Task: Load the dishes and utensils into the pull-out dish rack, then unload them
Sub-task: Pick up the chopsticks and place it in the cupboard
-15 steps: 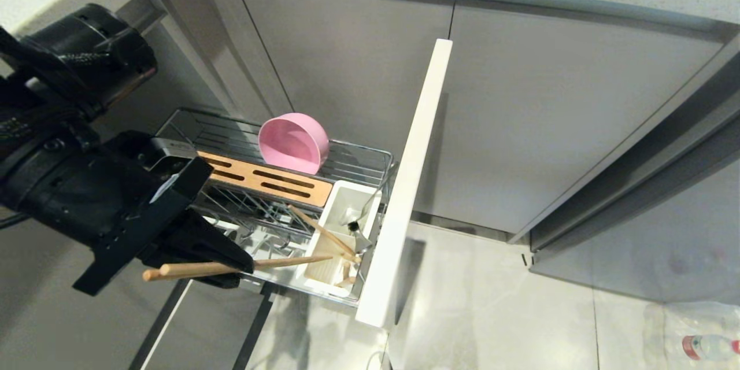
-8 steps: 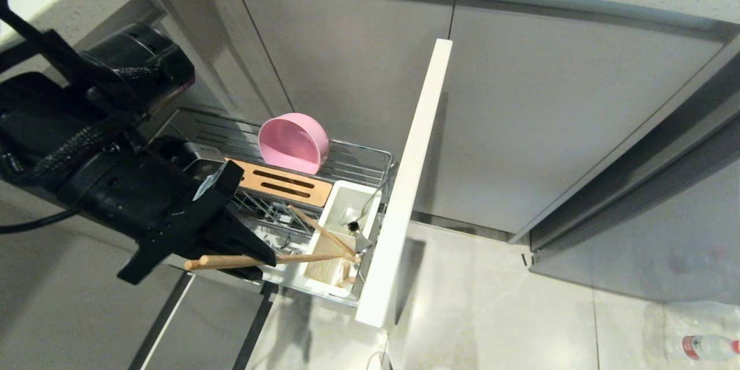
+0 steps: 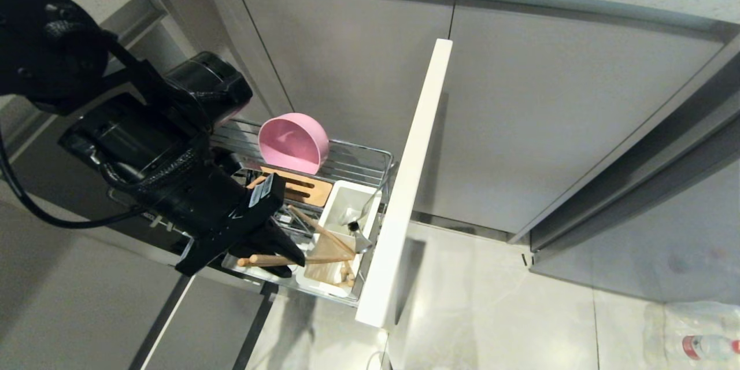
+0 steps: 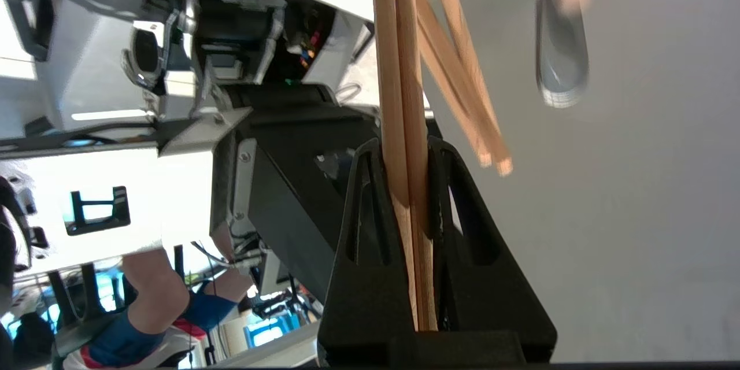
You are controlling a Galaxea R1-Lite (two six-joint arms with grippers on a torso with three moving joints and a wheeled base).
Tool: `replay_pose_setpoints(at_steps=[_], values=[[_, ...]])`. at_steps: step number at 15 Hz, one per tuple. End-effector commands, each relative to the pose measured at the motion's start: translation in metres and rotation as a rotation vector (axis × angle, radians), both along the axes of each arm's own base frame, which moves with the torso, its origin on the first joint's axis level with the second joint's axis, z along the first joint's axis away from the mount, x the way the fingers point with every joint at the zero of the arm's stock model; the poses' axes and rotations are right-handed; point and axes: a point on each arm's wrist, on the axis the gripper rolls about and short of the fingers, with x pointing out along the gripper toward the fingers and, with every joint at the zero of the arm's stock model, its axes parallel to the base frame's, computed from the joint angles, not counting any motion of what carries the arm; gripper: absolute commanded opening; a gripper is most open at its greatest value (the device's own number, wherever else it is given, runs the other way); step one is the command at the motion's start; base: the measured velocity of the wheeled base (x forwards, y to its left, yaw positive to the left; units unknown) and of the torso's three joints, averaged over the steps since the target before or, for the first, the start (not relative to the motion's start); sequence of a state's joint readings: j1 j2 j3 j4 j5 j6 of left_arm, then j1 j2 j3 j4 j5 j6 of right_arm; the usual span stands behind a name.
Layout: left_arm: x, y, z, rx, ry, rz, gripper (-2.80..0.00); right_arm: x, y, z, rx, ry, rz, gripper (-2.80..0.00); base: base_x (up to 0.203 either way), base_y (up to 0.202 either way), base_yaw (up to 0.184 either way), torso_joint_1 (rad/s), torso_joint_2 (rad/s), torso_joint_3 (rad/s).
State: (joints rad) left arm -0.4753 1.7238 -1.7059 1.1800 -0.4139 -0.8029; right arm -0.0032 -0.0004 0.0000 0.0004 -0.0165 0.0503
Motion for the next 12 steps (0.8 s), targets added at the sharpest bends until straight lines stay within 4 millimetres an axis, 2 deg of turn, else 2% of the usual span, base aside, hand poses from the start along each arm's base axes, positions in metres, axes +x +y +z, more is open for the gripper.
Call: replay_pose_setpoints(at_steps=[1, 12], values=[[0.008, -0.006, -0.008, 0.019, 0.028, 0.006, -2.8, 0.0, 0.0, 0.0, 0.0, 0.002, 0.0, -2.8, 0.0, 0.0, 0.0, 0.0, 0.0, 0.0], [0.026, -0.027, -0.025, 0.067, 0.073, 0.003, -2.8, 0.0, 0.0, 0.0, 0.0, 0.002, 0.0, -2.8, 0.0, 0.0, 0.0, 0.0, 0.0, 0.0]])
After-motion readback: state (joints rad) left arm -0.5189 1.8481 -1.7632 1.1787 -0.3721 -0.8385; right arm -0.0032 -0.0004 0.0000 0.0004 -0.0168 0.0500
